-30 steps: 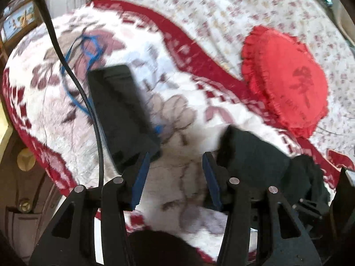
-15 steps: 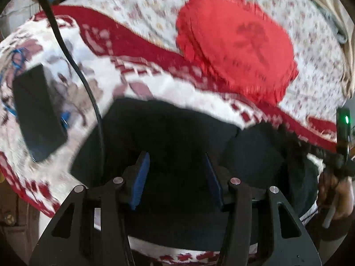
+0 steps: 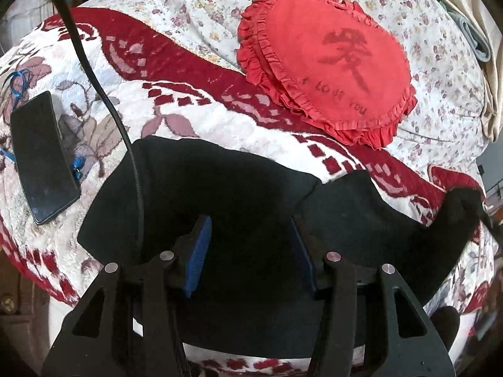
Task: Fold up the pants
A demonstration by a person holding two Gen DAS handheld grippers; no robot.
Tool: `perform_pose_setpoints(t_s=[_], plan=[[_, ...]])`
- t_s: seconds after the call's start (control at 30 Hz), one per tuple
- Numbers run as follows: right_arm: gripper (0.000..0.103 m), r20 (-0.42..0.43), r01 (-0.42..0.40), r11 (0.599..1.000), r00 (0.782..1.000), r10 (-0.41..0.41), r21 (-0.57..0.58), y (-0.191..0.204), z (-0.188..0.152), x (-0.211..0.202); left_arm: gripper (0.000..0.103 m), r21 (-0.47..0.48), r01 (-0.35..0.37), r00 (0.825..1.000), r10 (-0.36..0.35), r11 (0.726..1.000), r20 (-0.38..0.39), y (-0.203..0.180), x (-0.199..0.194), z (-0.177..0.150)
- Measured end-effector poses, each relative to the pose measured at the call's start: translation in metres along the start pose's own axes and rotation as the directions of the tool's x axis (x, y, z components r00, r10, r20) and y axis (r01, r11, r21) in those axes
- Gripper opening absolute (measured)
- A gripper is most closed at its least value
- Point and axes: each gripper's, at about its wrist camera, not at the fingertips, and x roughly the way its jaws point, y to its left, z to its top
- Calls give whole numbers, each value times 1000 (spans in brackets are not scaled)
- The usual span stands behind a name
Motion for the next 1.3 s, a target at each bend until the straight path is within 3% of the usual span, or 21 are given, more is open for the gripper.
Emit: perform_pose_setpoints(t_s=[0.13,0.2,0.27,0.33,0.43,0.47,0.57,0.6,0.67,0.8,0.93,0.97,1.0,1.03,1.07,1.3], plan=[[8,-156,95,995,984,-88,39,-40,-53,-2,50,9,-9,1000,9,1000,-25,-6,6,-3],[11,-280,142,988,952,-122,55,-59,-81,14,50,15,-10,1000,10,1000,-29,-8,7,-5],[16,-339,208,977,923,-182,43,-72,-94,17,50,17,-13,1000,13,1000,-26,-10,5,-6],[27,-313,243,969,924,-218,44,-78,-91,6,50,13,-13,1000,13,1000,-16,-8,1,-5],[47,-204,271,959,947,-249,84,-84,-65,-23,50,2,-23,1000,23,1000,-4,-2,-4,-2],[47,-157,265,960,956,-249,89,-80,-55,-29,50,-5,-27,1000,27,1000,1,1,-5,-2],[47,-53,88,994,995,-85,66,-47,-25,-19,50,-37,-43,999,43,998,12,11,-8,0],[47,-49,-4,999,999,6,33,-27,-18,-4,50,-49,-48,999,49,998,15,16,-9,-1],[47,-56,-98,994,994,95,-51,11,-9,26,50,-73,-60,998,62,996,19,25,-11,-1],[47,-138,-208,957,973,183,-204,88,-1,101,50,-103,-70,997,71,992,13,40,-13,-2],[47,-182,-184,932,974,132,-311,125,3,151,50,-78,-84,996,85,993,18,40,-14,-3],[46,-198,-191,931,971,134,-310,128,3,161,50,-68,-91,995,93,993,21,38,-13,-3],[34,-225,-207,931,964,142,-300,126,0,171,50,-61,-96,995,97,994,24,37,-12,-2],[13,-251,-213,933,958,141,-290,128,-2,180,50,-55,-98,995,99,994,27,35,-10,-2],[5,-268,-210,935,954,132,-285,126,-3,185,50,-52,-97,995,98,994,27,34,-8,-1],[1,-206,-167,941,973,108,-295,122,20,178,50,-50,-98,995,99,994,15,31,6,6]])
